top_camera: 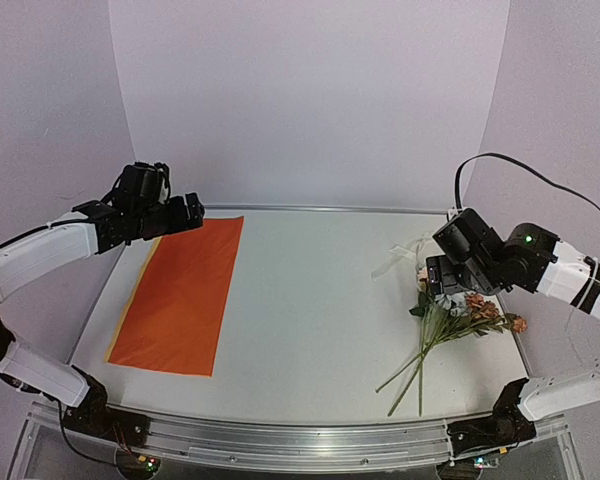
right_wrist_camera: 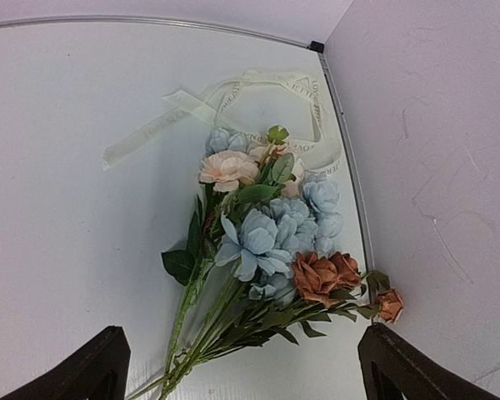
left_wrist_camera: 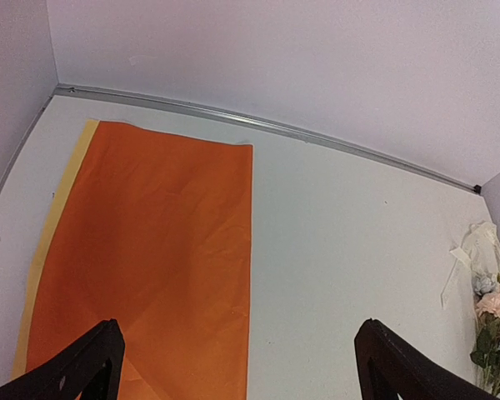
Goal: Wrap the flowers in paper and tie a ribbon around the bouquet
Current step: Move the folded wrapping paper to the center of the board.
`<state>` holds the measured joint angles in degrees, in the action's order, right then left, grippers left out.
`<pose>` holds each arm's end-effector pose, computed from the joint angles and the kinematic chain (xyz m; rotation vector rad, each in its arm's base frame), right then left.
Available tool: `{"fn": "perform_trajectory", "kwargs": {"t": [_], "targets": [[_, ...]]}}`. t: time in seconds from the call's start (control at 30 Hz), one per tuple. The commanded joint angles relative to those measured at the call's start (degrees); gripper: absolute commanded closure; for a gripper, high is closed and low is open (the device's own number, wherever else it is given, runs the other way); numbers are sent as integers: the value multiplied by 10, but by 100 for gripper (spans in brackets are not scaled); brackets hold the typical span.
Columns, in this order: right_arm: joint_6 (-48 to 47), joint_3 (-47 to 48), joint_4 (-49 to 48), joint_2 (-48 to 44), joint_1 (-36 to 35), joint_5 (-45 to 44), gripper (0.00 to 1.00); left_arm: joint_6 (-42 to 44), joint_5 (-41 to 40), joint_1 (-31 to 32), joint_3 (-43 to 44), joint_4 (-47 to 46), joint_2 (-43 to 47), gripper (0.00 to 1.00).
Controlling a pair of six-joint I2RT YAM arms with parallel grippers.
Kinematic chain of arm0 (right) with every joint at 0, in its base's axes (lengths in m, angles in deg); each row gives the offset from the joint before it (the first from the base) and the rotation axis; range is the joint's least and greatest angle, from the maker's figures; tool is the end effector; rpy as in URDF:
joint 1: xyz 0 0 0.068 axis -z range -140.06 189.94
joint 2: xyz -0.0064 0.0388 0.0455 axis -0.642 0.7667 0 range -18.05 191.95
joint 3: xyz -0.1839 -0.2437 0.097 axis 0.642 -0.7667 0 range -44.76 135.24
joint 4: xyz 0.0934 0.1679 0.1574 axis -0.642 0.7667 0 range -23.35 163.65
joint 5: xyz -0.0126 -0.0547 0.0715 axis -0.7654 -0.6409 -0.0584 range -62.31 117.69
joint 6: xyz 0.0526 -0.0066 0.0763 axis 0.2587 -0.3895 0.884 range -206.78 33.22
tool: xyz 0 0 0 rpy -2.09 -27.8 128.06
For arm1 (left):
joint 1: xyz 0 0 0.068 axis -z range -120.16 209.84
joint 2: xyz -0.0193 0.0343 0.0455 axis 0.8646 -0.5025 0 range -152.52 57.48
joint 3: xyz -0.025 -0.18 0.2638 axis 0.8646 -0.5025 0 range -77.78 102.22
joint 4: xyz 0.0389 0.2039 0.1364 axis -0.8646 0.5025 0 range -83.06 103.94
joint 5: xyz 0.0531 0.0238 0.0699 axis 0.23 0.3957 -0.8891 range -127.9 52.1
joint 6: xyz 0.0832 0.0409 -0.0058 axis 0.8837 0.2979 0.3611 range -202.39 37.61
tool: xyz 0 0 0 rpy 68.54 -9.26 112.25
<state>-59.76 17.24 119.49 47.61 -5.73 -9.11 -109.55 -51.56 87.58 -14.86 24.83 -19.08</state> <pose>0.1779 0.1104 0.3261 -0.1456 2.3063 -0.2061 0.2908 -0.1307 0.3404 -0.1310 2.1164 -0.3210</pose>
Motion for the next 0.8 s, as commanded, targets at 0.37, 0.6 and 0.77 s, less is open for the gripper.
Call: {"fn": "perform_trajectory", "kwargs": {"t": [0.37,0.6,0.77], "targets": [[17,49,7,76,1,67,2,-33,31,-69,-14,-20,-97,0],[26,62,0,123,2,149,2,-60,89,-127,2,-45,-209,0],[19,60,-16,135,2,175,2,-67,86,-128,25,-49,-277,0]]}}
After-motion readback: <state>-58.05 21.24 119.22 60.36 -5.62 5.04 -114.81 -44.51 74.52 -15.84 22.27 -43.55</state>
